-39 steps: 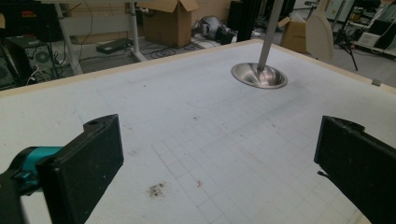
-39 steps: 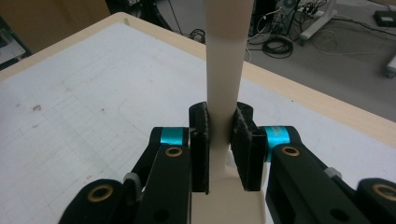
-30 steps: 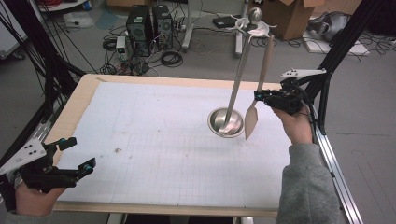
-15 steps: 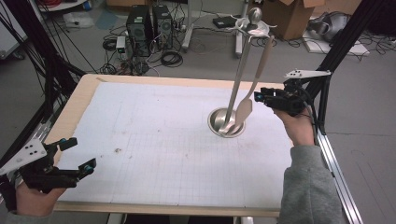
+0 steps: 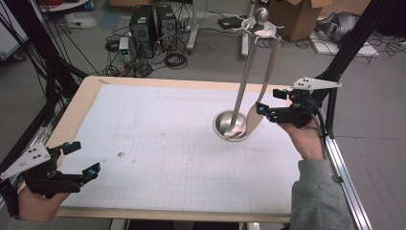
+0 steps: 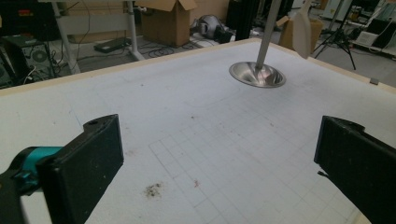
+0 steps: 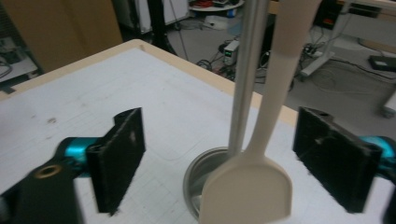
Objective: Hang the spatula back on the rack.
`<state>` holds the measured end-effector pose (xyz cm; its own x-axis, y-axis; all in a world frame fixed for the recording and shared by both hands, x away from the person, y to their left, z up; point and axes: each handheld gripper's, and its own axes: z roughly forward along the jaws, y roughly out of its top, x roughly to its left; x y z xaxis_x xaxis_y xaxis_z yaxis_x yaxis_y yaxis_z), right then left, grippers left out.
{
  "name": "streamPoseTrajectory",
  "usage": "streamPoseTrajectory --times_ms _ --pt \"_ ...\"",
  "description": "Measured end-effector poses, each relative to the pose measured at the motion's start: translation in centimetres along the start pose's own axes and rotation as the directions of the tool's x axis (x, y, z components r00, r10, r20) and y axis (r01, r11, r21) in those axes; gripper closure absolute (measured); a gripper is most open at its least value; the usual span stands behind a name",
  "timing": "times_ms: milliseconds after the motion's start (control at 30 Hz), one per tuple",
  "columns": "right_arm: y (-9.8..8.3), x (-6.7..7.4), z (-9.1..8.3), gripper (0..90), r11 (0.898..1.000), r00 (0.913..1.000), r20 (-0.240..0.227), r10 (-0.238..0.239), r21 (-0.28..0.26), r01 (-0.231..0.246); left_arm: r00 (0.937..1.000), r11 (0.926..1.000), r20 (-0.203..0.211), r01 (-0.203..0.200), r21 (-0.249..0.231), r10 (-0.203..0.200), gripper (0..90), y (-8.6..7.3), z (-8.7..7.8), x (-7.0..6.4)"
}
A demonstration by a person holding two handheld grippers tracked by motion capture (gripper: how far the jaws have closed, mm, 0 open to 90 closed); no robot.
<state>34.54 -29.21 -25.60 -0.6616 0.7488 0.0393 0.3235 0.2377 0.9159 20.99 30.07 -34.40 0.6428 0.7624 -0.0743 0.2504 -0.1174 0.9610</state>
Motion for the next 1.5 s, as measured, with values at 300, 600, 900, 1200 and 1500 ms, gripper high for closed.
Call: streamPoseTrajectory --times_ms 300,600,900,1200,1500 --pt "-1.4 0.7 -1.4 12.9 0.997 0.9998 -0.007 -0.018 -0.079 0.017 0.9999 1.0 0.013 -0.004 0.003 0.004 1.7 0.2 0.6 -0.2" --pt "-2.3 1.8 -2.4 12.8 0.992 0.9994 0.002 -0.034 -0.124 0.034 0.9999 1.0 0.017 0.001 -0.005 -0.001 1.7 0.4 0.7 -0.2" --pt "-3.1 3.9 -1.8 12.8 0.991 0.995 -0.042 -0.09 -0.1 0.086 0.9999 1.0 0.01 0.004 -0.008 -0.004 1.7 0.4 0.7 -0.1" --pt "-4.2 5.3 -1.6 12.7 0.99 0.9931 -0.062 -0.1 -0.102 0.093 0.9998 1.0 0.02 -0.003 -0.006 0.003 1.7 0.5 1.0 -0.1" --pt "-6.1 6.9 -2.1 12.7 0.988 0.993 -0.069 -0.096 -0.129 0.086 0.9997 0.9998 0.022 -0.004 -0.019 0.005 1.7 0.5 0.9 -0.2"
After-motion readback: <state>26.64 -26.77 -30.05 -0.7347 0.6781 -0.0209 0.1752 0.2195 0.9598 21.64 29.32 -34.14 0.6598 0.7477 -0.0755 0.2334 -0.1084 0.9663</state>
